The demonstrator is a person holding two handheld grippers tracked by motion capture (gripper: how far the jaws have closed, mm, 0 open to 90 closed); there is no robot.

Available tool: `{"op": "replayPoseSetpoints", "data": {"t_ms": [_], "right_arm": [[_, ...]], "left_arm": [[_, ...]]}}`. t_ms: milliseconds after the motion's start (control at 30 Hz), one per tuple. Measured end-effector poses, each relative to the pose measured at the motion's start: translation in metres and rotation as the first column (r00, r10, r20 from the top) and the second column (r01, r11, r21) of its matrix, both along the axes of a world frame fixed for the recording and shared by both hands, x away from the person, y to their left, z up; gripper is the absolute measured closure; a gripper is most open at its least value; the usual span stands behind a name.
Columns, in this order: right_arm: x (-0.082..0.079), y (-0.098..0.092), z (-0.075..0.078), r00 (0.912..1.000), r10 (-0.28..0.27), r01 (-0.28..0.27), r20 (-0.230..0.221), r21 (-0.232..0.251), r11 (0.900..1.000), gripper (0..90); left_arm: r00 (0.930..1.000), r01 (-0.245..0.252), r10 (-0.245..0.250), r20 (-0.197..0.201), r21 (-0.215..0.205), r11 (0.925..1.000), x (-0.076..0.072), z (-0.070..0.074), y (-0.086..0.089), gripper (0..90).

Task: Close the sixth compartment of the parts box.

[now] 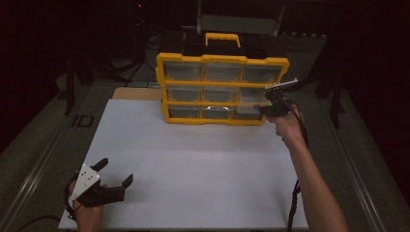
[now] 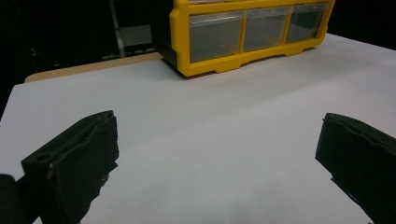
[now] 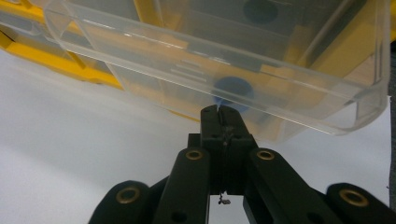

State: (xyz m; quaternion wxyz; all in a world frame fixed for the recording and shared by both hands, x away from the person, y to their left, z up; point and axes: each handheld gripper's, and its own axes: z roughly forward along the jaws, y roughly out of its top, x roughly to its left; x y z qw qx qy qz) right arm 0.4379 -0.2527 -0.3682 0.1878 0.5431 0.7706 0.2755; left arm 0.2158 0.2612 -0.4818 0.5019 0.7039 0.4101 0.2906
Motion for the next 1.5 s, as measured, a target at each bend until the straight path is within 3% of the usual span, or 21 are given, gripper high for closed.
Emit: {"op": "replayPoseSetpoints", "data": {"t_ms": [1500], "right_arm": [[0.023, 0.004, -0.003, 0.9987, -0.040, 0.040, 0.031, 0.019, 0.999, 89.6]], "left_arm": [[1.0000, 0.004, -0.004, -0.003, 0.003, 1.0000, 0.000, 0.000, 0.000, 0.0]]}}
